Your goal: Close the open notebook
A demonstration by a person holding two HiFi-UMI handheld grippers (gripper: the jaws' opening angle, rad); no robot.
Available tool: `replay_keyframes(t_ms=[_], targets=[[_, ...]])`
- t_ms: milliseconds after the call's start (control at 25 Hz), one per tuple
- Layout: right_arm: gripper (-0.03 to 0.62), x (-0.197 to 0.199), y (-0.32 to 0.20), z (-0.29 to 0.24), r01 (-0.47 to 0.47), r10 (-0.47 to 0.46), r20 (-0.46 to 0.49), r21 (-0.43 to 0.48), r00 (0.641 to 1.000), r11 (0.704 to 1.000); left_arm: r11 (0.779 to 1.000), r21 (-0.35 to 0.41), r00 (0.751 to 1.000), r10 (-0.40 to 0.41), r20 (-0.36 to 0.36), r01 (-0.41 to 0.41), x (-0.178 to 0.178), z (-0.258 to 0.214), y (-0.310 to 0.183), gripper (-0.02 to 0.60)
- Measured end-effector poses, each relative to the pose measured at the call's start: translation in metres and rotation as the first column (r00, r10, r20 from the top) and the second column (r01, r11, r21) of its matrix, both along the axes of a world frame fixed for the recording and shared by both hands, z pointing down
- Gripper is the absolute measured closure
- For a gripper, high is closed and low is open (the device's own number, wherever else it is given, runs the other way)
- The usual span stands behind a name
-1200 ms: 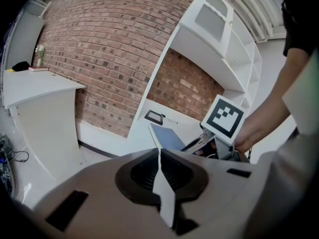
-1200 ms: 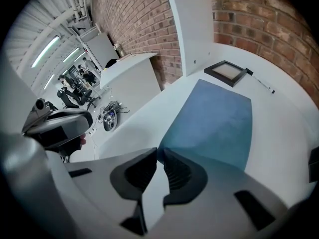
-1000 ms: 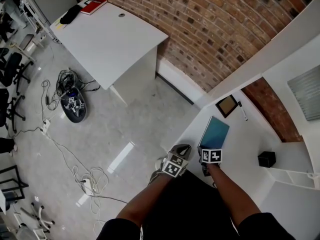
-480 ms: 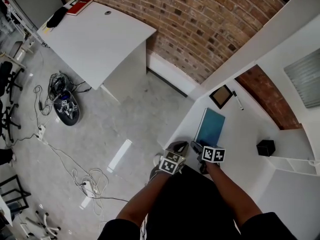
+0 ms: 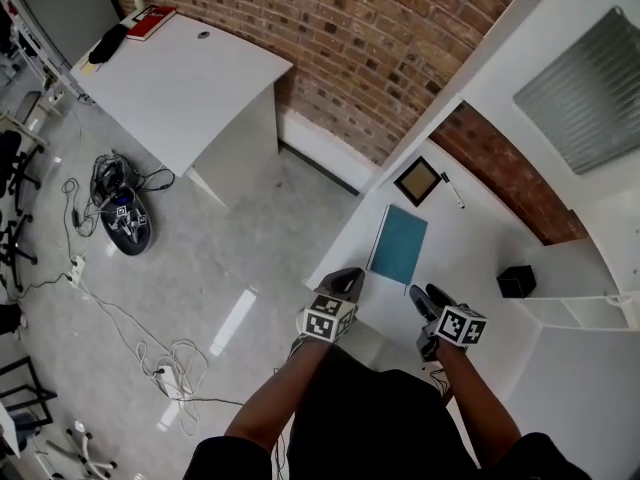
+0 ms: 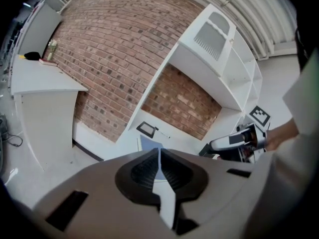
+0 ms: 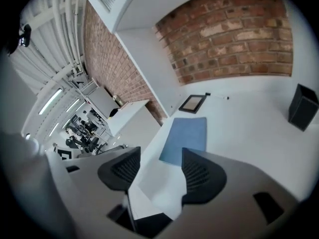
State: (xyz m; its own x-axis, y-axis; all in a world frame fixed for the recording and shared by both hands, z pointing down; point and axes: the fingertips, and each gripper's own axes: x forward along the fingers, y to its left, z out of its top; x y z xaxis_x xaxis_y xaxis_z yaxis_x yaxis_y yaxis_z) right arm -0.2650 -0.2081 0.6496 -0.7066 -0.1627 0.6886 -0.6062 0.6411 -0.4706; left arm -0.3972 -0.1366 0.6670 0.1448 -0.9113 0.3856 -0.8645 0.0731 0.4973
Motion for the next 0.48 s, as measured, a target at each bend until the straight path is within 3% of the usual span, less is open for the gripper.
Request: replay_keyframes(t_ms=[160, 480], targets=[[0.344, 0.07, -0.01, -0.04, -0.055, 0.051, 0.046, 0.094, 0.998, 0.994, 0.997, 0.054, 0.994, 0.044, 0.102, -0.05, 0.048, -0.041, 0.003, 0.565], [0.41, 0.254, -0.011, -0.082, -0.265, 0.243, 0.156, 0.142, 0.957, 0.954, 0.989, 0.118, 0.994, 0.075, 0.081, -0.084, 0.184, -0.101, 0.003, 0.565]])
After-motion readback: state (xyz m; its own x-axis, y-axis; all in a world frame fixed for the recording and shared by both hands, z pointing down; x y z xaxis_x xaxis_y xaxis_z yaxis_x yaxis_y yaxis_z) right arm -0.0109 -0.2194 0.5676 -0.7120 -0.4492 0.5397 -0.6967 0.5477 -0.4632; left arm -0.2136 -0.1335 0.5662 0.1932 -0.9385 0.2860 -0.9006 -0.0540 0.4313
